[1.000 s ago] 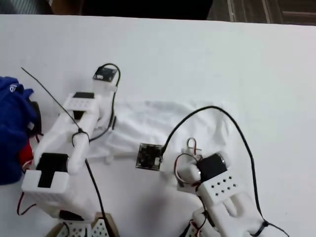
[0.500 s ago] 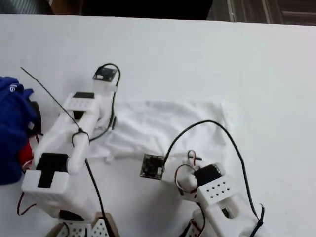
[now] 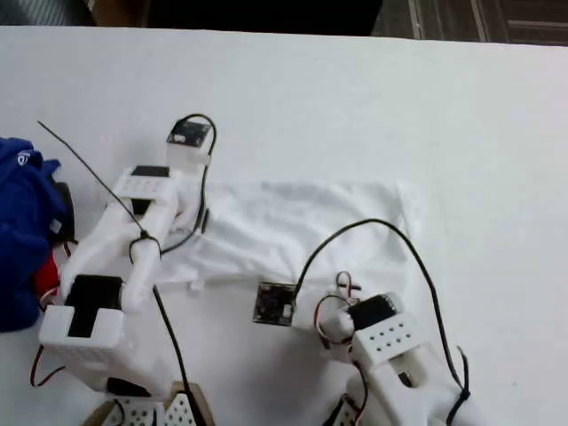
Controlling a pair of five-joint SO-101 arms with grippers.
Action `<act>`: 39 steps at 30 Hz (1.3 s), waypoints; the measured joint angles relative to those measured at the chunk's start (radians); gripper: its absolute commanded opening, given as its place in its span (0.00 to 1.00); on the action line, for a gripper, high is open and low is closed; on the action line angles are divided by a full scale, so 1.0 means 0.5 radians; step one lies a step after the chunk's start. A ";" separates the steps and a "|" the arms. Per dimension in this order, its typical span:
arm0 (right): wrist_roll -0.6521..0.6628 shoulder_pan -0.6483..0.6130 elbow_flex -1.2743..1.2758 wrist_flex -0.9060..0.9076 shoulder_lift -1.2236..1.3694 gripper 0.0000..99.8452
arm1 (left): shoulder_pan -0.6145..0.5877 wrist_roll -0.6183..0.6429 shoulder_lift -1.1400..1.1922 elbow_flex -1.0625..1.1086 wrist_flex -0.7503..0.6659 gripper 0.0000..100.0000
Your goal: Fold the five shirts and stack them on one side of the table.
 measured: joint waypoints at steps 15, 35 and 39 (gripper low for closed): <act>0.015 0.018 -0.509 -0.012 0.850 0.03 | 0.000 0.000 0.000 0.000 0.000 0.11; 0.021 0.015 -1.175 0.423 0.939 0.02 | 0.000 0.000 0.000 0.000 0.000 0.11; 0.021 0.015 -1.372 0.427 0.945 0.02 | 0.000 0.000 0.000 0.000 0.000 0.11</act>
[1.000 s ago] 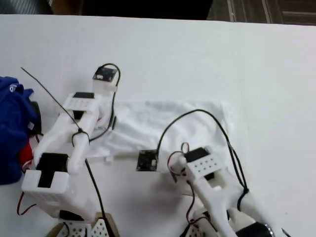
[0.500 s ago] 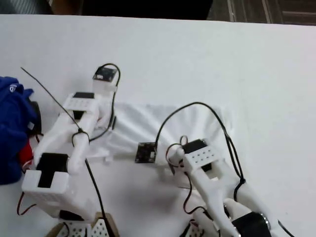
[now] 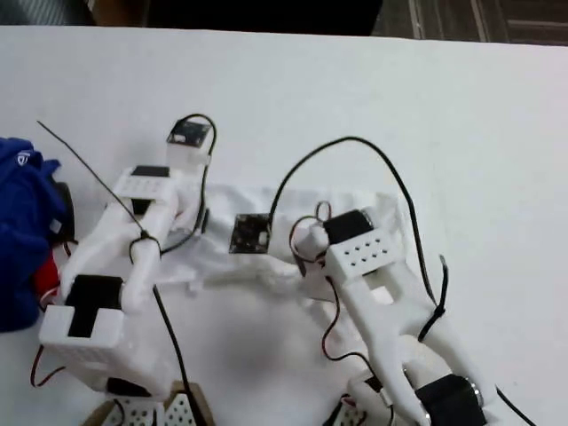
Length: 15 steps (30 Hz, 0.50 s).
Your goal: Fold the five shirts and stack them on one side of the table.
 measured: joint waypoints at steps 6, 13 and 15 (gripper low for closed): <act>0.000 0.000 -0.196 -0.003 0.132 0.02 | 0.000 0.000 0.000 0.000 0.000 0.11; 0.003 0.086 -0.466 -0.003 0.552 0.02 | 0.000 0.000 0.000 0.000 0.000 0.11; 0.003 0.157 -0.601 -0.003 0.672 0.02 | 0.000 0.000 0.000 0.000 0.000 0.11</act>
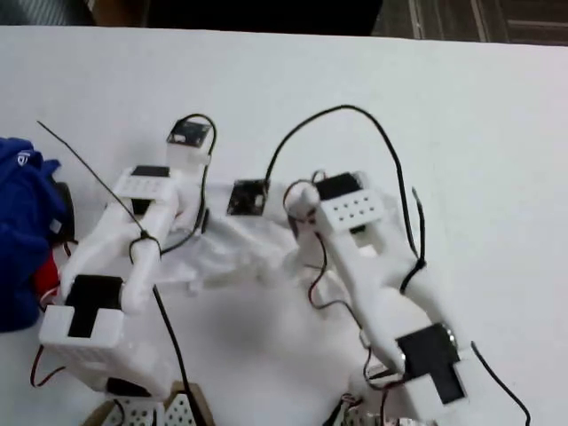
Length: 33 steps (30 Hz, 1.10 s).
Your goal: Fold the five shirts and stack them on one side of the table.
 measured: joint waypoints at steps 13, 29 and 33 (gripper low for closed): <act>-0.003 0.239 -0.669 0.150 0.601 0.29 | 0.000 0.000 0.000 0.000 -0.006 0.11; -0.003 0.485 -0.948 0.724 0.463 0.02 | 0.000 0.000 0.000 0.000 -0.006 0.11; -0.003 0.485 -0.638 0.767 0.242 0.02 | 0.000 0.000 0.000 0.000 -0.006 0.11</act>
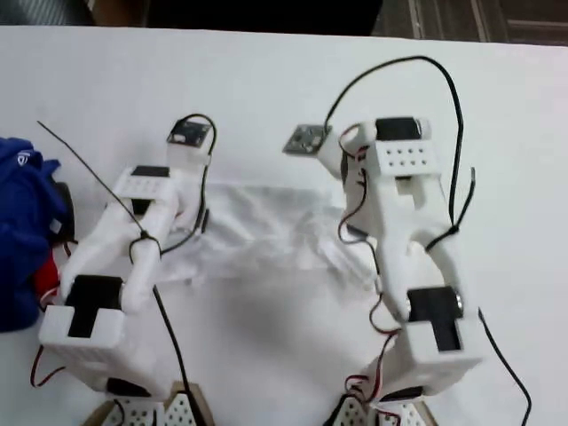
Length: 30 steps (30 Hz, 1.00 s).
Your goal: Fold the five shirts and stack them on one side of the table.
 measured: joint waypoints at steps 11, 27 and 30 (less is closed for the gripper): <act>0.000 -0.258 1.160 -0.368 -0.709 0.02 | 0.000 0.000 0.000 0.000 0.000 0.11; 0.000 -0.003 1.215 -1.132 -0.292 0.02 | 0.000 0.000 0.000 0.000 0.000 0.11; 0.000 0.086 0.896 -1.077 -0.135 0.02 | 0.000 0.000 0.000 0.000 0.000 0.11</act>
